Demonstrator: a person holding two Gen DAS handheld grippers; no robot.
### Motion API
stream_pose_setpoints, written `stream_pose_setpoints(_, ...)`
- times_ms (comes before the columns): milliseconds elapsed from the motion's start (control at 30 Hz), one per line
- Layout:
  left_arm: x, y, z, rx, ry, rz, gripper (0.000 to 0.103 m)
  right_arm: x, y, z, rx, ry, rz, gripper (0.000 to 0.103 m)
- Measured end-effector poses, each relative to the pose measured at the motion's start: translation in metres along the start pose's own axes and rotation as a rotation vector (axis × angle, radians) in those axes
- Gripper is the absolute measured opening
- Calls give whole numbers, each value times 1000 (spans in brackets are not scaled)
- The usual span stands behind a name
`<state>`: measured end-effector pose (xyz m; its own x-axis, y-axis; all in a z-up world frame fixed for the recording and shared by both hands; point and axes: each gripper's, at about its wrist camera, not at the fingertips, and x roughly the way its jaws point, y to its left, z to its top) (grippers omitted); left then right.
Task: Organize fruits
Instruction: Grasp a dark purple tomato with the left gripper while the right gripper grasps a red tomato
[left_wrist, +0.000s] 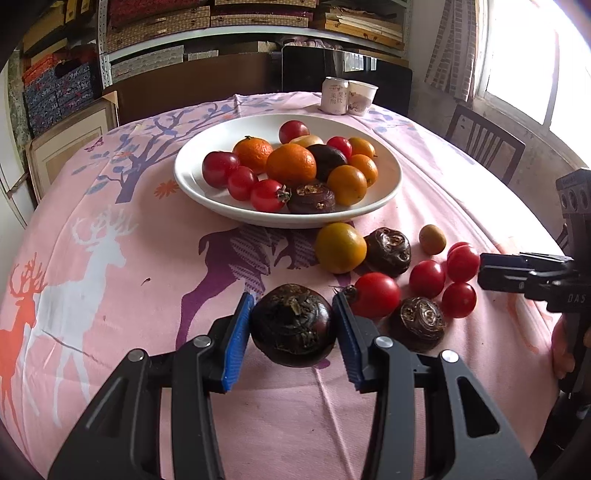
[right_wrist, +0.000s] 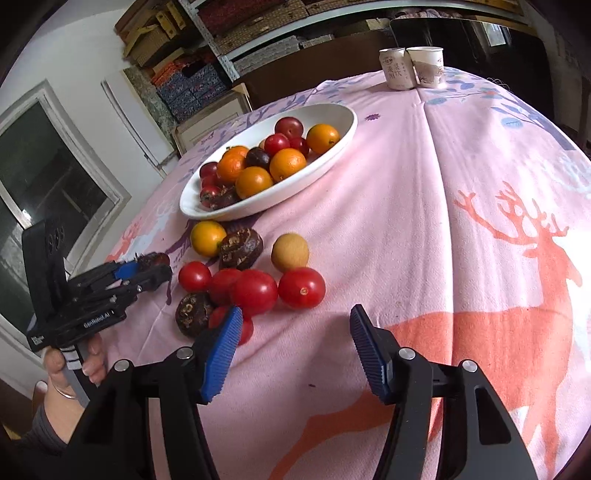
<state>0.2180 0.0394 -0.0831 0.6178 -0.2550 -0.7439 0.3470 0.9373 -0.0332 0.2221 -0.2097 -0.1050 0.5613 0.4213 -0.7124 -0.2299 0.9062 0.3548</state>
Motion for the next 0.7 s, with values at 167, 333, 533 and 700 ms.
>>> stream_pose_setpoints(167,-1,0,0,3,-6,-1,43,2,11,-2,-66,1,-28,60)
stream_pose_setpoints(333,-1,-1,-1,10,-5,-4,43,2,9,-1,-58,-9,-76,56)
stream_pose_setpoints(533,-1,-1,0,9,-4,-6,43,12,15,8,-100,10,-167,45)
stream_pose_setpoints(700,-1,-1,-1,13,-5,-7,43,22,39,7,-228,30,-209,28)
